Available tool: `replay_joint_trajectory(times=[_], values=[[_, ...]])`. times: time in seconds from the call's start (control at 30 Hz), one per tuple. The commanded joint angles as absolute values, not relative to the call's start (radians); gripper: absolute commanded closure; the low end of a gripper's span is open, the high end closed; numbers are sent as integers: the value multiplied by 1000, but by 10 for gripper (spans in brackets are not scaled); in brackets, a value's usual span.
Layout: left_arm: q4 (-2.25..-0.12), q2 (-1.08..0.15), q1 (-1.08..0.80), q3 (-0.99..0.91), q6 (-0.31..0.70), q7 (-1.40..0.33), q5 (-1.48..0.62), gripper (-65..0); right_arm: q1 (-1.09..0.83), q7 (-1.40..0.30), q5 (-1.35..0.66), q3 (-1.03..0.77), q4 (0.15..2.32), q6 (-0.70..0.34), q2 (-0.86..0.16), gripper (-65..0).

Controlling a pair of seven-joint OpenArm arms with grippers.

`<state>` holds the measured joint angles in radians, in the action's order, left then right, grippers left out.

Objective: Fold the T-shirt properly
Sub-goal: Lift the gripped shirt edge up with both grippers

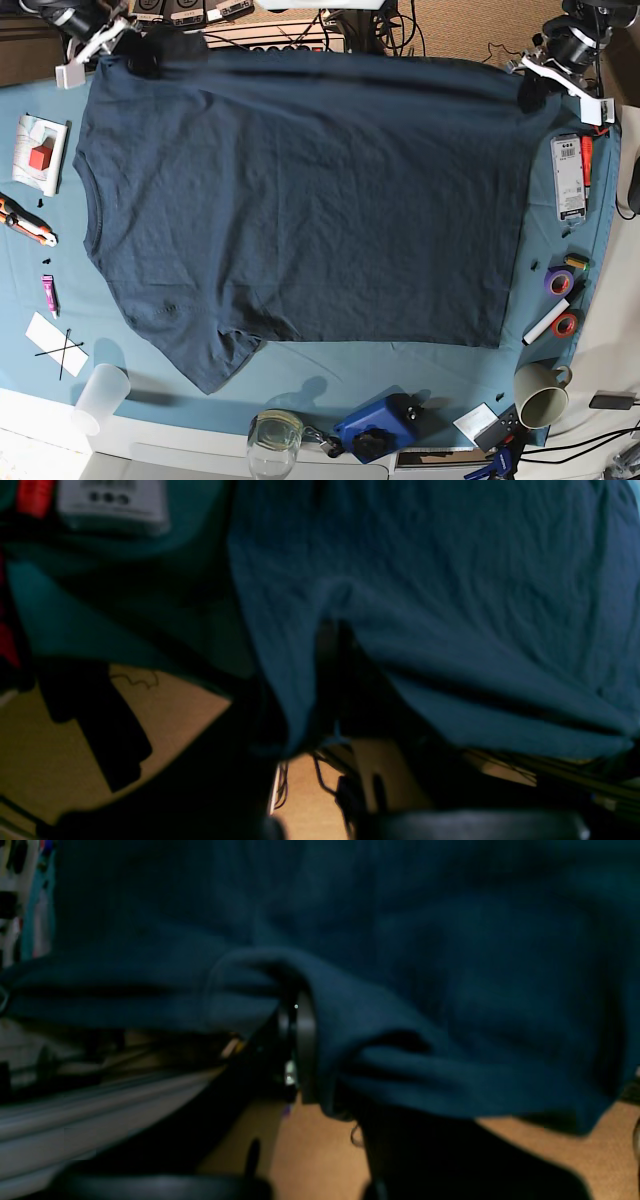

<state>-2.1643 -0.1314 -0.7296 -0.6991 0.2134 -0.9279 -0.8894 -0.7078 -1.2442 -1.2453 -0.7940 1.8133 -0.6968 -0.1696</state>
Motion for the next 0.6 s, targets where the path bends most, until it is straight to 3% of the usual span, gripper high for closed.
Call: replay_joint_trajectory(times=[0.0, 0.23, 0.43, 0.57], values=[[-2175, -142, -731, -695, 211, -908, -888, 0, -705, -1218, -1245, -807, 1827, -698, -194, 0], [-2174, -142, -701, -621, 211, -855, -835, 0, -628, -1182, -1161, -807, 1826, -698, -258, 0], [-2174, -142, -626, -484, 205, -784, -594, 0, -557, -1158, -1119, -806, 1826, -698, -283, 0], [-2174, -143, -580, -483, 145, -785, -472, 0, -525, -1147, -1079, -793, 1824, -698, -283, 0]])
